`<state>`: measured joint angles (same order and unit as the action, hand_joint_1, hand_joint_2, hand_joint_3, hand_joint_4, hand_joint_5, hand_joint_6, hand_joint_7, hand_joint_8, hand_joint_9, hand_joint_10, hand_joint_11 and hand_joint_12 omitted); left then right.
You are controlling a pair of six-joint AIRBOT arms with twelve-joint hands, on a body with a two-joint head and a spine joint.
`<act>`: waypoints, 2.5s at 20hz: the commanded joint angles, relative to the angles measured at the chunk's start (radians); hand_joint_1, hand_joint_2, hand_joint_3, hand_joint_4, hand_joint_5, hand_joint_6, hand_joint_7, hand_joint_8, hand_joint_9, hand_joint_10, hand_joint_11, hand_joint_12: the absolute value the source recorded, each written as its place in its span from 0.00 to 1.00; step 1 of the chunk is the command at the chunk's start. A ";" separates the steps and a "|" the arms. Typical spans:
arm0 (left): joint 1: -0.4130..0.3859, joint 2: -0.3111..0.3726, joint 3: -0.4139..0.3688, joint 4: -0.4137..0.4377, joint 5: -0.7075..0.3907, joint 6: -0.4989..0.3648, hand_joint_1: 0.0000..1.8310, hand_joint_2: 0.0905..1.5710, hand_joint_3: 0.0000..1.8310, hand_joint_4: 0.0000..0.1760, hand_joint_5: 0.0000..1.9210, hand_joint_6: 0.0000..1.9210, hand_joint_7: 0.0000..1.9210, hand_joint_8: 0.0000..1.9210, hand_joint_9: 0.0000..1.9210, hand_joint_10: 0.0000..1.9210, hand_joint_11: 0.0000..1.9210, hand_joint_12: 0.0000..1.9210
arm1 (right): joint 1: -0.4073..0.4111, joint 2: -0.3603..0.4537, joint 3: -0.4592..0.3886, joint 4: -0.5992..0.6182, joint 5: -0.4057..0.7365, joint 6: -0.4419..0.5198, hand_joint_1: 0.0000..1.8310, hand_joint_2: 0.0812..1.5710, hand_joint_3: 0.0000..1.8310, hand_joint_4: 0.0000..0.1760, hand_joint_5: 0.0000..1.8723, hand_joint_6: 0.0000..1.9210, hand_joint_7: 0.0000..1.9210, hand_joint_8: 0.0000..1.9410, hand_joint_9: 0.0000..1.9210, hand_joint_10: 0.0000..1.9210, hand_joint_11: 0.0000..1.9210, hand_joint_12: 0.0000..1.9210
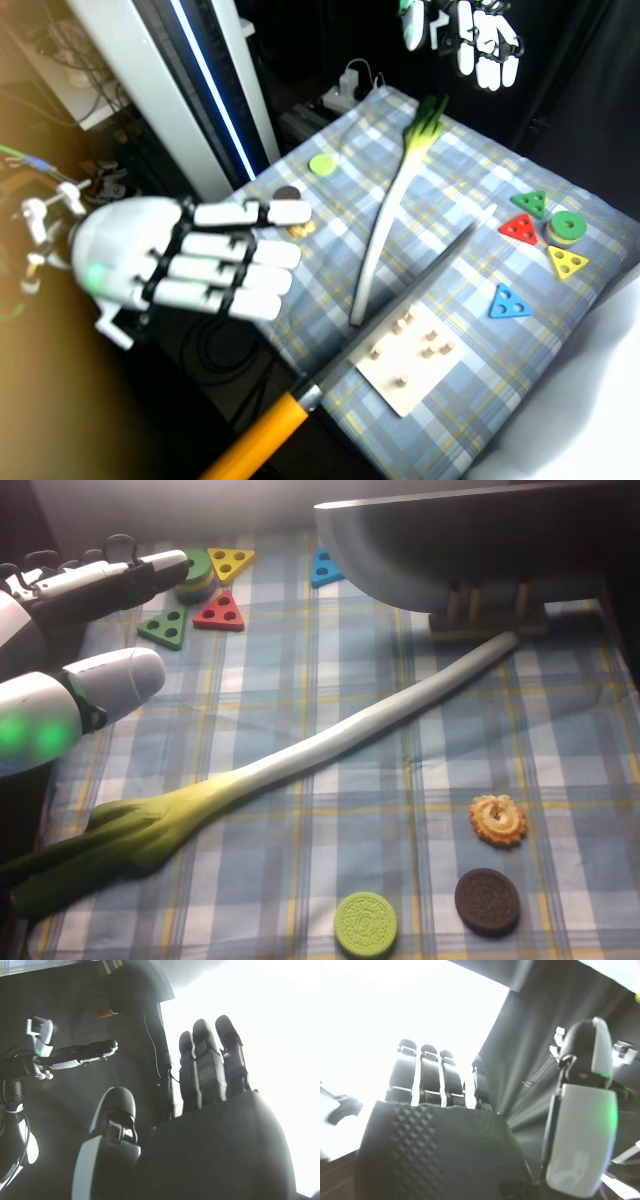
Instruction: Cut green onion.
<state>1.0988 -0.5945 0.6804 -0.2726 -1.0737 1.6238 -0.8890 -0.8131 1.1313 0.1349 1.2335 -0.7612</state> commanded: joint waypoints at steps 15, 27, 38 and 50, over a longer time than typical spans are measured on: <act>-0.013 -0.005 0.005 0.009 -0.102 -0.003 0.03 0.87 0.00 1.00 0.15 0.00 0.19 0.00 0.16 0.00 0.00 0.28 | 0.361 -0.111 0.251 0.044 -0.479 -0.185 0.53 0.52 0.00 1.00 0.00 0.00 0.00 0.00 0.00 0.00 0.00 0.00; -0.013 -0.008 0.004 0.009 -0.098 -0.003 0.03 0.87 0.00 1.00 0.16 0.00 0.21 0.00 0.18 0.00 0.00 0.31 | 0.415 -0.187 0.366 0.029 -0.689 -0.215 0.51 0.52 0.00 1.00 0.00 0.00 0.00 0.00 0.00 0.00 0.00 0.00; -0.013 -0.023 0.012 0.010 -0.085 -0.004 0.02 0.88 0.00 1.00 0.15 0.00 0.21 0.00 0.17 0.00 0.00 0.34 | 0.450 -0.261 0.446 0.024 -0.771 -0.215 0.48 0.60 0.00 0.21 0.25 0.01 0.23 0.01 0.18 0.00 0.01 0.21; -0.013 -0.031 0.014 -0.001 -0.079 -0.005 0.00 0.88 0.00 1.00 0.16 0.00 0.20 0.00 0.16 0.00 0.00 0.34 | 0.459 -0.260 0.406 -0.023 -0.740 -0.215 0.12 0.92 0.00 0.00 0.53 0.80 0.57 0.83 0.53 0.95 0.46 0.99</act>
<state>1.0988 -0.6212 0.6895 -0.2779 -1.0355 1.6234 -0.4427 -1.0782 1.5345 0.0998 0.3786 -0.9829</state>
